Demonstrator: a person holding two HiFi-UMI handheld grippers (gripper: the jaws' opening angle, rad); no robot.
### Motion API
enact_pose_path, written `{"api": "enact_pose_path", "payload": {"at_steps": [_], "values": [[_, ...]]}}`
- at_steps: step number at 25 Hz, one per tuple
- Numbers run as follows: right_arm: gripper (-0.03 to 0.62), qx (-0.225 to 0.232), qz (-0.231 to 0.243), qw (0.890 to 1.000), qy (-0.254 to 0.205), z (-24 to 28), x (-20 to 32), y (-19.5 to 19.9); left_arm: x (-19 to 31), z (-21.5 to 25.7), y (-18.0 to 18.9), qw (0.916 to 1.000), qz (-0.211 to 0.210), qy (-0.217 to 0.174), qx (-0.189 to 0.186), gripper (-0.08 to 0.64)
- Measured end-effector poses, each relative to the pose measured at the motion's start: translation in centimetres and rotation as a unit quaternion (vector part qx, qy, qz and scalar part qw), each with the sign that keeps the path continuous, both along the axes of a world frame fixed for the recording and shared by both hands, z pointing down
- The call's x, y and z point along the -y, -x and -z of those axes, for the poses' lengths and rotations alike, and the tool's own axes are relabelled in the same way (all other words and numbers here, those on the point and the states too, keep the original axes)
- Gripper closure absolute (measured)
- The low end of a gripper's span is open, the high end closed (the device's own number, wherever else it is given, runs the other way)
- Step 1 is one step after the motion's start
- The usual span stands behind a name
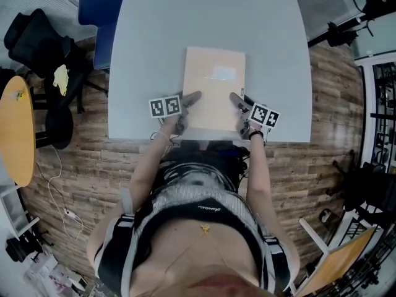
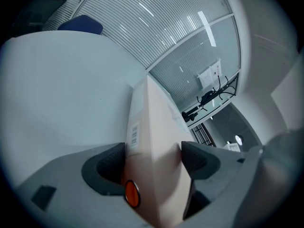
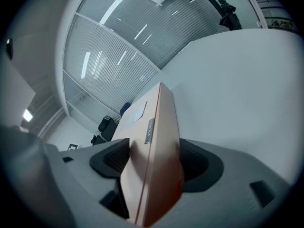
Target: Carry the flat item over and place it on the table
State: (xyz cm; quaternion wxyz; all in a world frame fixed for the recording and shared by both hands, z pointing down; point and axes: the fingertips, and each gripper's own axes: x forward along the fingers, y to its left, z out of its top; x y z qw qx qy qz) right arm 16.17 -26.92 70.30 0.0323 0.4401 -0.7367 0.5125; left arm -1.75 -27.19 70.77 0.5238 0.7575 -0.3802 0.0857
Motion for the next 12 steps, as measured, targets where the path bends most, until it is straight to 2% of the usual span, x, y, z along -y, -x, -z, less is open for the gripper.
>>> {"api": "enact_pose_path", "payload": {"at_steps": [12], "values": [[0.272,0.001,-0.004,1.0,0.004,-0.06,-0.09,-0.07,-0.01,0.01,-0.02,1.0,0.0,0.002,0.005,0.192]]}}
